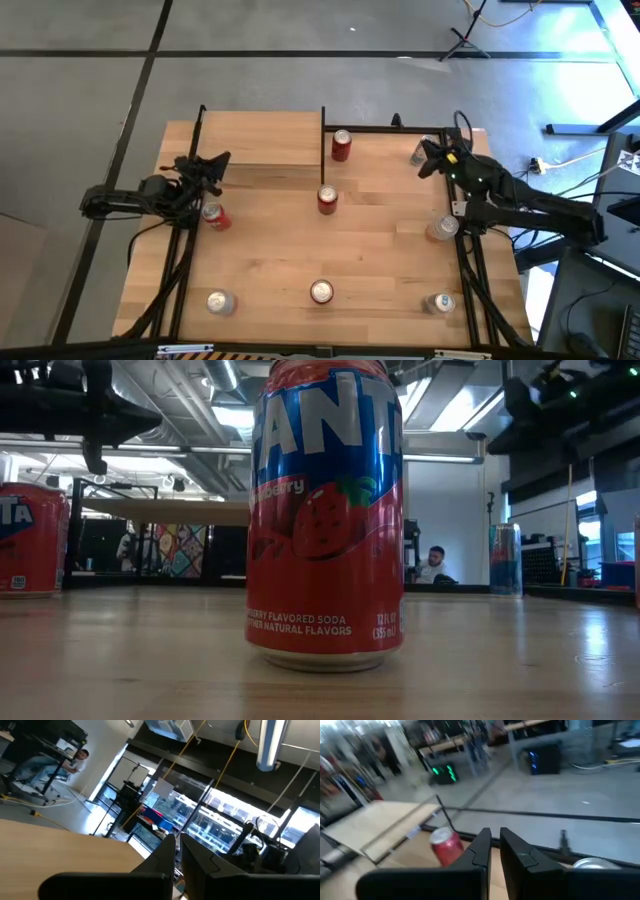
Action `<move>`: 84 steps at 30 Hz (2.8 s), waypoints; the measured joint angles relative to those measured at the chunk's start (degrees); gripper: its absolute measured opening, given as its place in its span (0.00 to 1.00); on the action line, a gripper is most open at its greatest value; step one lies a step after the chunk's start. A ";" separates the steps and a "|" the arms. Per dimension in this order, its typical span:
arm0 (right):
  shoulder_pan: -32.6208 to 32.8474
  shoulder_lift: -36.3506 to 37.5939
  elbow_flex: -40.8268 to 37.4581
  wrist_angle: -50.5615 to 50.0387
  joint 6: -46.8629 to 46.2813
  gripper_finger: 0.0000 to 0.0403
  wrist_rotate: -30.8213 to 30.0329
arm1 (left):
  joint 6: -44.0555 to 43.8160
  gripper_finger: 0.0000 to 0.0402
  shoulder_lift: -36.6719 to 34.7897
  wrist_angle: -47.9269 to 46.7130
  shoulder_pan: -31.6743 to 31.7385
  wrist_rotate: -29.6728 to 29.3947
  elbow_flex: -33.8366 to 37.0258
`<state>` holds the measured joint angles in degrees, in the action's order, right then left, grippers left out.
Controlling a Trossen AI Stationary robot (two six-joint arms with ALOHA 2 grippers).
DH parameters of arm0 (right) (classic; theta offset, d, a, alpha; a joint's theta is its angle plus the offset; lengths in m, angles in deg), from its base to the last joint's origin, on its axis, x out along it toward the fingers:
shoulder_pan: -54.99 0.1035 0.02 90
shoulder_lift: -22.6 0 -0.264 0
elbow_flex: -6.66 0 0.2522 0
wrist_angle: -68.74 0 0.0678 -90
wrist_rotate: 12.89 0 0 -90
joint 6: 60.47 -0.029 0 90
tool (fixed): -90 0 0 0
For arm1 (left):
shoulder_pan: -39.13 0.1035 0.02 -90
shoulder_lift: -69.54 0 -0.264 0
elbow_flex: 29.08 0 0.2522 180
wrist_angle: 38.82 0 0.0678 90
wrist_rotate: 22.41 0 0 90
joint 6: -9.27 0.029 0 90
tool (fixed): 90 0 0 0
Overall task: Place canned beverage on shelf
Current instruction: Put the top blue soda can on the shelf
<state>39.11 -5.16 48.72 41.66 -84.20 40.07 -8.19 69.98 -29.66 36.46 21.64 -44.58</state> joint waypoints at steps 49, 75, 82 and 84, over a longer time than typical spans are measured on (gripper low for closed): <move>-37.42 -57.58 48.04 -58.64 2.10 0.88 27.69 | -0.13 0.06 0.02 0.10 1.80 0.61 -0.11; -41.93 -61.69 40.46 -51.56 0.04 0.82 31.69 | 0.00 0.06 0.02 -1.01 1.78 0.63 -0.11; -41.92 -61.65 40.48 -51.32 1.82 0.62 32.12 | 0.02 0.06 0.02 -0.87 1.78 0.34 -0.11; -41.92 -61.58 40.52 -51.24 3.20 0.53 32.10 | 0.05 0.06 0.02 -0.78 1.79 -0.10 -0.11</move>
<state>-2.81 -66.74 89.24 -9.58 -81.00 72.18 -8.14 70.01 -30.44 38.26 21.54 -44.69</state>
